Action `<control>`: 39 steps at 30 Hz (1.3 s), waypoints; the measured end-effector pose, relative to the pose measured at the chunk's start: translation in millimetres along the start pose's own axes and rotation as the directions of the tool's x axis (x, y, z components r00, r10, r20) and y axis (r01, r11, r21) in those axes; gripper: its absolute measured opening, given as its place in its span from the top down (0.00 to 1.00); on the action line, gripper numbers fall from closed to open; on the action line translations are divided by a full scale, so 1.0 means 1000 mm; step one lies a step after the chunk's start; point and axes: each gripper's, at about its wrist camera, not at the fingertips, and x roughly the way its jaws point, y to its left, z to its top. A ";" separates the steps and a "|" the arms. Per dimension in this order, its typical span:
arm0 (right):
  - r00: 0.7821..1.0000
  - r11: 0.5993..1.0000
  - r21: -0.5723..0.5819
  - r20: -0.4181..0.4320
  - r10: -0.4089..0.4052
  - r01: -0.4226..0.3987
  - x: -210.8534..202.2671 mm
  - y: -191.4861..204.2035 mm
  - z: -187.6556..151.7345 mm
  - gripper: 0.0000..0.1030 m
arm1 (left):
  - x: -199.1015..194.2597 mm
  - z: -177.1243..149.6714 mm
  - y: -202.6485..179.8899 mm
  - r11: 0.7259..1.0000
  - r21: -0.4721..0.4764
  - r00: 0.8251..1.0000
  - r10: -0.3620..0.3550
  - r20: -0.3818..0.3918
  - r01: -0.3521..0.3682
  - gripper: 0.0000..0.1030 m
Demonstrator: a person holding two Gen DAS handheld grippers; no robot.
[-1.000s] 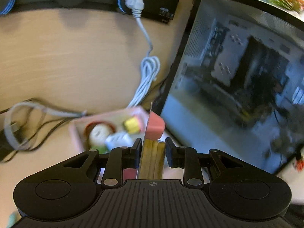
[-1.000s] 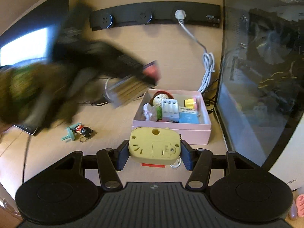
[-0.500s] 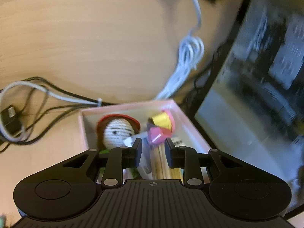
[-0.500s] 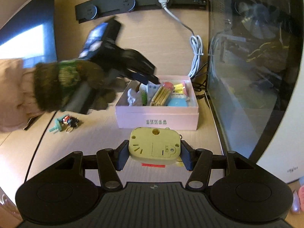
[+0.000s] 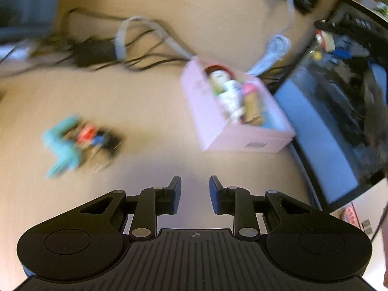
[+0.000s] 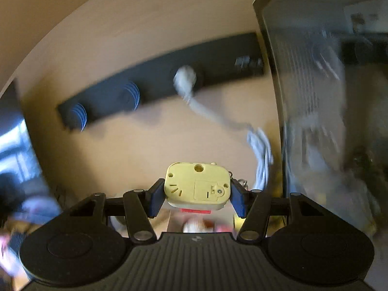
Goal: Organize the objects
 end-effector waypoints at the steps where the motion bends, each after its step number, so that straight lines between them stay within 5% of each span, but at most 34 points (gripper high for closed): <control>1: 1.000 1.000 0.026 -0.004 -0.015 0.015 0.013 -0.001 0.010 0.46 | -0.004 -0.006 0.009 0.999 -0.037 1.000 -0.011 0.004 0.011 0.73; 7: 0.997 0.995 0.054 -0.005 -0.082 0.082 0.061 -0.002 0.026 0.31 | -0.020 -0.022 0.043 0.992 -0.108 0.997 0.066 0.037 -0.062 0.73; 18: 0.992 0.988 -0.095 0.037 -0.122 0.126 -0.008 0.018 -0.008 0.03 | -0.023 -0.007 0.068 0.977 -0.148 0.986 0.160 0.055 -0.150 0.73; 29: 0.983 0.918 -0.391 -0.136 -0.126 0.063 -0.052 0.059 -0.138 0.03 | -0.013 0.031 0.092 0.937 -0.241 0.957 0.279 0.079 -0.253 0.73; 39: 0.975 0.907 -0.421 -0.210 -0.075 -0.020 -0.072 0.085 -0.174 0.02 | 0.026 0.038 0.095 0.895 -0.141 0.905 0.426 -0.010 -0.423 0.71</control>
